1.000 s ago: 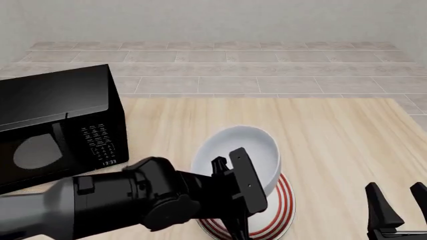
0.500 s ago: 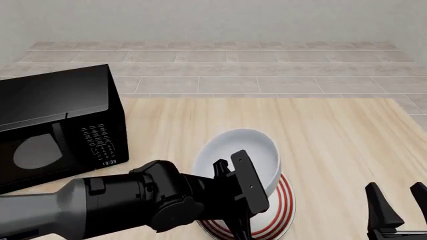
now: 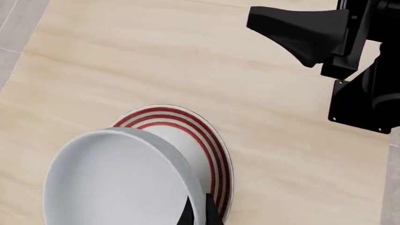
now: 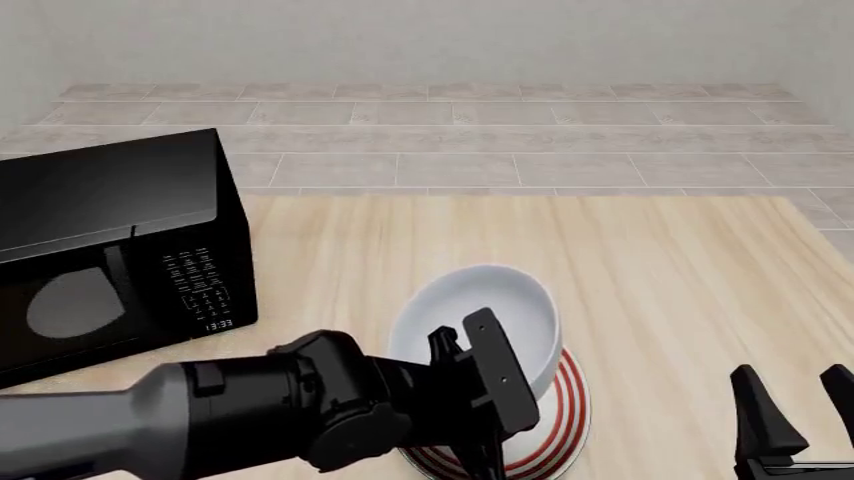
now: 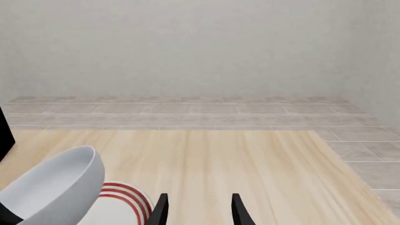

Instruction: Pick up the white bowl and put it on the plate.

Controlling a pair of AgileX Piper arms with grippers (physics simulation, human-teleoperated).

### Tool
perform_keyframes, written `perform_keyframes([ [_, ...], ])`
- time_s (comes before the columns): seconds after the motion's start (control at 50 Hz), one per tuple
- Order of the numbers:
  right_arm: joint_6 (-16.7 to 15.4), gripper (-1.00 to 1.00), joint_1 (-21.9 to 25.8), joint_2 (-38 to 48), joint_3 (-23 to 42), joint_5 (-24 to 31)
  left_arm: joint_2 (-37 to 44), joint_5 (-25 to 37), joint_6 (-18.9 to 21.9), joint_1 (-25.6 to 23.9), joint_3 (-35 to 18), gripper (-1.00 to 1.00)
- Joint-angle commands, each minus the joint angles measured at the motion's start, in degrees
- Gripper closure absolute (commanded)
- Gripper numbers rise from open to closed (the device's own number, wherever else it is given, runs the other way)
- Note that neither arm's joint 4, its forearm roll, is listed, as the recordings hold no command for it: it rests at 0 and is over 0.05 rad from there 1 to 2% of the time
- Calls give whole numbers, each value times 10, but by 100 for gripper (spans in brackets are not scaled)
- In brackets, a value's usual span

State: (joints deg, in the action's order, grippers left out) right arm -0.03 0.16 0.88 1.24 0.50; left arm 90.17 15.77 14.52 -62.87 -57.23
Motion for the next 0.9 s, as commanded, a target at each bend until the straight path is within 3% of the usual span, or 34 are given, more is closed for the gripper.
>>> perform_keyframes([
  [0.02, 0, -100, 0, 0, 0, 0, 5, -12, 0, 2, 2, 100],
  [0.9, 0, -100, 0, 0, 0, 0, 37, -53, -29, -9, 19, 100],
])
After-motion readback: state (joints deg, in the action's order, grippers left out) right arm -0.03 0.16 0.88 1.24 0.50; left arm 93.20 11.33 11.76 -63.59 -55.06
